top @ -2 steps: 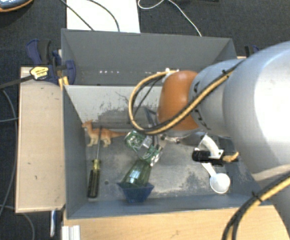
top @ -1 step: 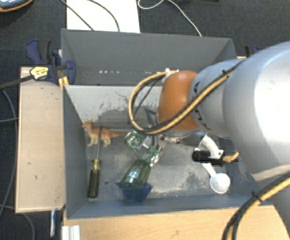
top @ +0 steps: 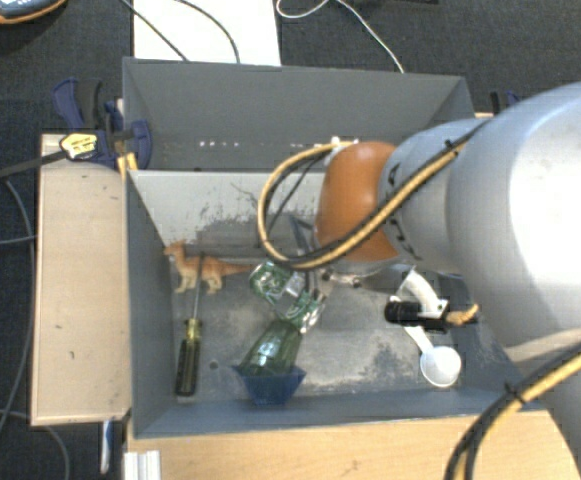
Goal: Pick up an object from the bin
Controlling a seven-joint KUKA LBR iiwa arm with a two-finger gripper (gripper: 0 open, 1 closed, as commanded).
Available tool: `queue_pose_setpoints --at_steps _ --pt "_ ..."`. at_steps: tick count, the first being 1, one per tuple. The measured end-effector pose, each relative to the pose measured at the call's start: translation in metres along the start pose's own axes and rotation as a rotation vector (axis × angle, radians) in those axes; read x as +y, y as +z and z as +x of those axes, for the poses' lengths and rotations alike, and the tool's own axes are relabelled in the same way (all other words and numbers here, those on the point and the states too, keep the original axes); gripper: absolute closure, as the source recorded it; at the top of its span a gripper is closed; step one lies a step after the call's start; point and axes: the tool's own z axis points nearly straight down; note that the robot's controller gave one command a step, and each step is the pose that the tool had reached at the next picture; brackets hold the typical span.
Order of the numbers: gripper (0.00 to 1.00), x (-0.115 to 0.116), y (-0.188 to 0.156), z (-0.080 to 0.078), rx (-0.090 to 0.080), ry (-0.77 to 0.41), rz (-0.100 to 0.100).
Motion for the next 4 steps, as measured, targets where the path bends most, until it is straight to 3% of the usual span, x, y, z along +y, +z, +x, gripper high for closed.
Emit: queue_pose_setpoints --at_steps 4 --pt "1.0 0.0 0.0001 0.0 0.0 0.0 0.0"
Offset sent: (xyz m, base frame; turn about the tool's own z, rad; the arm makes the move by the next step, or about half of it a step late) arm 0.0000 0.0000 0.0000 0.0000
